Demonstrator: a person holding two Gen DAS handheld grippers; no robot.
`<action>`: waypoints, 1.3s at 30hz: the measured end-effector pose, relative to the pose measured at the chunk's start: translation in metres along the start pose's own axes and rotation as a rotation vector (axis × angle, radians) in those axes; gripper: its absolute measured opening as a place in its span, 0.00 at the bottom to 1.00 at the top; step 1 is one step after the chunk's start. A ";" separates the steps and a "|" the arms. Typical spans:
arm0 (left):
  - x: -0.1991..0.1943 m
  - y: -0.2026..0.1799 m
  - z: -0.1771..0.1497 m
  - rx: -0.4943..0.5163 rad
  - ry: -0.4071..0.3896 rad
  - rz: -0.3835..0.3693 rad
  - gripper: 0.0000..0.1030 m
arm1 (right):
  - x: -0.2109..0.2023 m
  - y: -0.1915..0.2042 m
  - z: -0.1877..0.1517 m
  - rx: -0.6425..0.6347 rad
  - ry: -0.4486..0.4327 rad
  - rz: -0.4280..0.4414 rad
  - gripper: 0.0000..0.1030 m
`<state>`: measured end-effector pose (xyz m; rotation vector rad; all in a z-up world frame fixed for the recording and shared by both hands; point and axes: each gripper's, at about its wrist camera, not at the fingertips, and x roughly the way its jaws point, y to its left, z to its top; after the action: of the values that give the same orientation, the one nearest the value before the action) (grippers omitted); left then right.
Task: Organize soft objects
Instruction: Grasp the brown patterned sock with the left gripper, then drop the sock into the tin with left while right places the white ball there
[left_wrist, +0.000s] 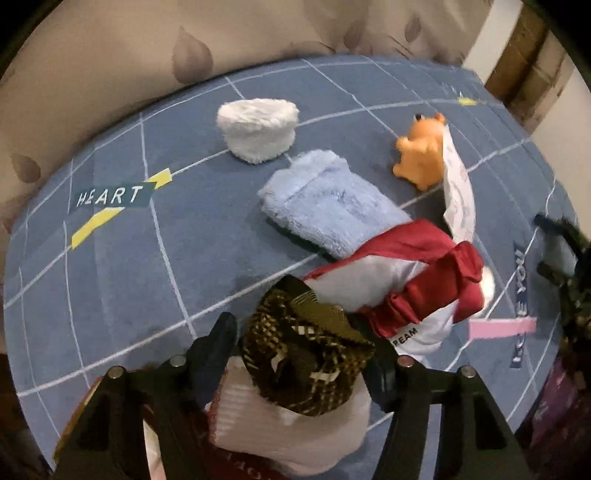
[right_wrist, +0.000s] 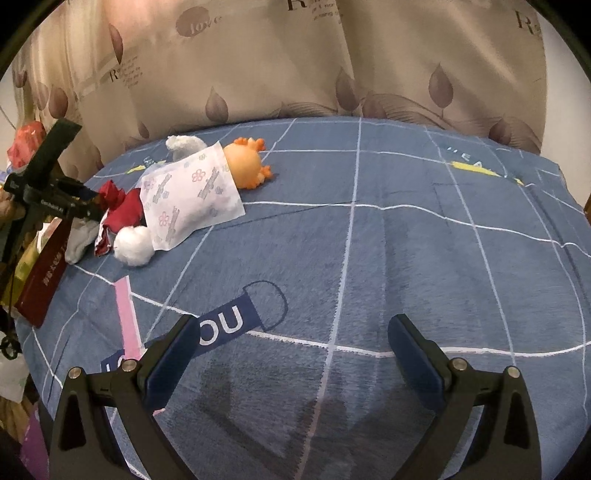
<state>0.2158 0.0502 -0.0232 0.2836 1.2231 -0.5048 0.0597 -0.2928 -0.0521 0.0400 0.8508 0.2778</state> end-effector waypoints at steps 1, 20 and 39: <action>-0.005 -0.002 -0.002 -0.007 -0.021 -0.016 0.44 | 0.000 0.000 0.000 0.000 0.004 0.001 0.98; -0.090 -0.098 -0.087 -0.245 -0.275 0.087 0.20 | 0.007 0.001 -0.001 0.005 0.038 -0.013 0.98; -0.091 -0.135 -0.175 -0.504 -0.360 -0.014 0.22 | -0.002 0.082 0.017 -0.049 0.012 0.261 0.91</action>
<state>-0.0203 0.0362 0.0142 -0.2379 0.9600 -0.2316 0.0532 -0.2134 -0.0275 0.1038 0.8510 0.5443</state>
